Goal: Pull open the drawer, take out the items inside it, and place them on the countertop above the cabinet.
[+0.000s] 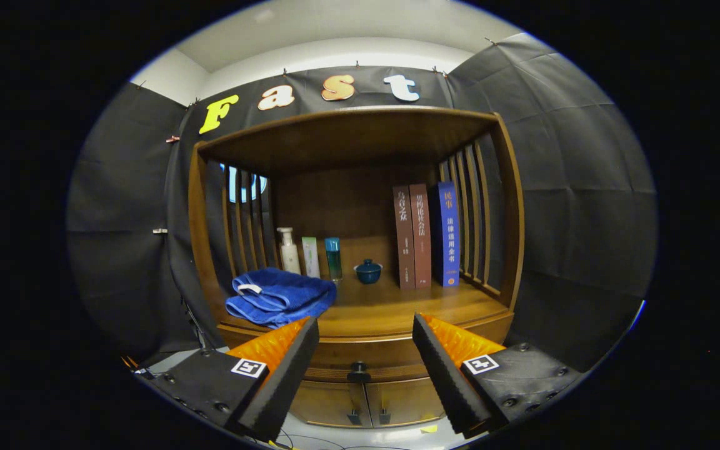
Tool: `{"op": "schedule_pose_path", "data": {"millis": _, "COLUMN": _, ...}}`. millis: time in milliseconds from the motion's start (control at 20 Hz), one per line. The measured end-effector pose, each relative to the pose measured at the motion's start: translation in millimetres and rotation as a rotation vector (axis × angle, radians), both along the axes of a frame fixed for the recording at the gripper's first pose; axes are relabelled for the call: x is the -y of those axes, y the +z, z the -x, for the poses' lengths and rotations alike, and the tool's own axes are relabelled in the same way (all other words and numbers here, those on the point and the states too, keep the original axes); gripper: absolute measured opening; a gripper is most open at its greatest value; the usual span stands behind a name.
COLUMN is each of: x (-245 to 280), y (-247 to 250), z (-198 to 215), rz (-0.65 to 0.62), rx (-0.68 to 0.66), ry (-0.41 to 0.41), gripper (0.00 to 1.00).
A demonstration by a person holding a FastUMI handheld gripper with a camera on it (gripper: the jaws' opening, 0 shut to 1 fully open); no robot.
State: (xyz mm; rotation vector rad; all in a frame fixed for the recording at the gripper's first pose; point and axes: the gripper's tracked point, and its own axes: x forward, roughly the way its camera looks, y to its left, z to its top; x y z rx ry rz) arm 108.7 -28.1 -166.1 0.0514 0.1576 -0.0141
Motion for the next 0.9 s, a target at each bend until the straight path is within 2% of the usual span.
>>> {"op": "schedule_pose_path", "data": {"millis": 450, "x": -9, "y": -99, "z": -48, "rz": 0.021, "rx": -0.099, "ry": 0.01, "gripper": 0.97}}
{"op": "schedule_pose_path", "data": {"millis": 550, "x": -8, "y": -120, "z": -56, "rz": 0.025, "rx": -0.136, "ry": 0.003, "gripper": 0.91}}
{"op": "schedule_pose_path", "data": {"millis": 700, "x": -11, "y": -147, "z": -64, "rz": 0.022, "rx": -0.192, "ry": 0.005, "gripper": 0.89}}
{"op": "schedule_pose_path", "data": {"millis": 900, "x": -10, "y": -169, "z": -70, "rz": 0.025, "rx": -0.231, "ry": 0.005, "gripper": 0.76}}
